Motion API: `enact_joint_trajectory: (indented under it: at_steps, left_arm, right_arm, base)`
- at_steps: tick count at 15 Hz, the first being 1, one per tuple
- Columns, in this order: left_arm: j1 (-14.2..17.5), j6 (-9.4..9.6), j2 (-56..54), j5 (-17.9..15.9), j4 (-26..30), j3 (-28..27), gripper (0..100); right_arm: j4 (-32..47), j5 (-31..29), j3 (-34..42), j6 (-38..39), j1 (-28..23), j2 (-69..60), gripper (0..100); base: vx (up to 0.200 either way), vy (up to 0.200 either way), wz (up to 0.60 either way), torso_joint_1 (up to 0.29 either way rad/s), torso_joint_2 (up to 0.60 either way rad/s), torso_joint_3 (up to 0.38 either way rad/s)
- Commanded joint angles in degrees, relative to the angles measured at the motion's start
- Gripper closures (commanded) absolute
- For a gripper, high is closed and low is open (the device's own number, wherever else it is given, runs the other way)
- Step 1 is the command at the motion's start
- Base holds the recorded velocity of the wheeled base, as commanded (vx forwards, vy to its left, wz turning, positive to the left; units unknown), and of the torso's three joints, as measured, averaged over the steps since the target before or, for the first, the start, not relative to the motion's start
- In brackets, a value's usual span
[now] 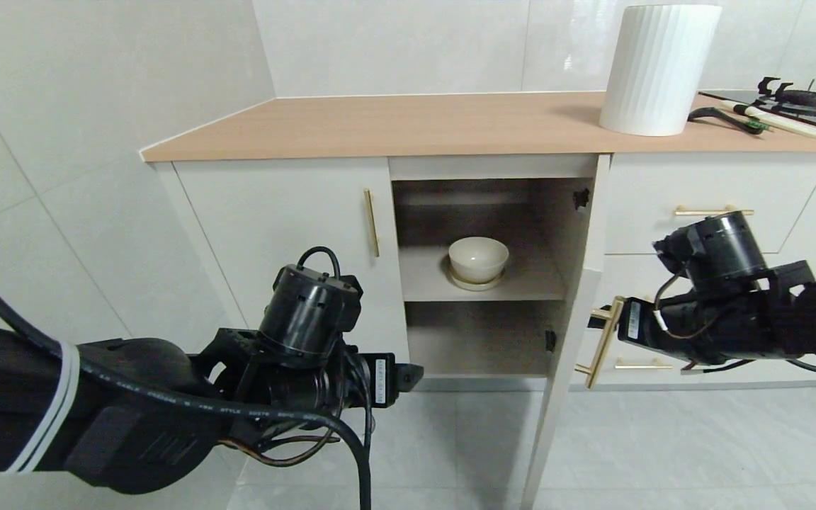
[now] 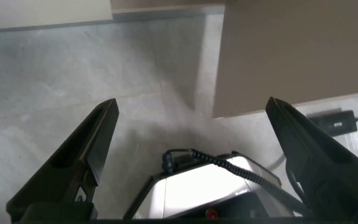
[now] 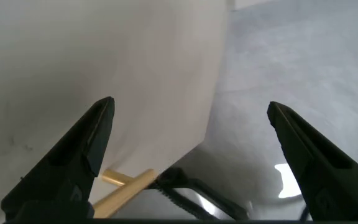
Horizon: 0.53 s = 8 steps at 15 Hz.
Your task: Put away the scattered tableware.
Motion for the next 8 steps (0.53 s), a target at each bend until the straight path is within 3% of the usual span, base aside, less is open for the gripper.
enact_joint_trajectory:
  at_steps: [1,4,6,8]
  left_arm:
    - [0.00,-0.03,0.00,0.01,0.01,0.03,0]
    - [0.00,0.50,0.09,0.01,-1.66,0.03,0]
    - [0.00,2.26,0.09,0.45,-2.01,0.30,0]
    - [0.00,2.17,0.09,0.98,-2.10,0.38,0]
  right_arm:
    - [-0.07,0.05,-4.93,-0.05,2.91,7.14,0]
    - [1.87,1.37,-14.33,-0.93,2.83,14.44,0]
    - [3.89,1.37,-18.99,-1.46,2.83,16.81,0]
    - [3.98,1.37,-20.84,-1.46,2.56,17.78,0]
  base:
    - [0.000,0.000,0.00,0.000,0.00,0.000]
    - [0.000,0.000,0.00,0.000,0.00,0.000]
    - [0.000,0.000,0.00,0.000,0.00,0.000]
    - [0.000,0.000,0.00,0.000,0.00,0.000]
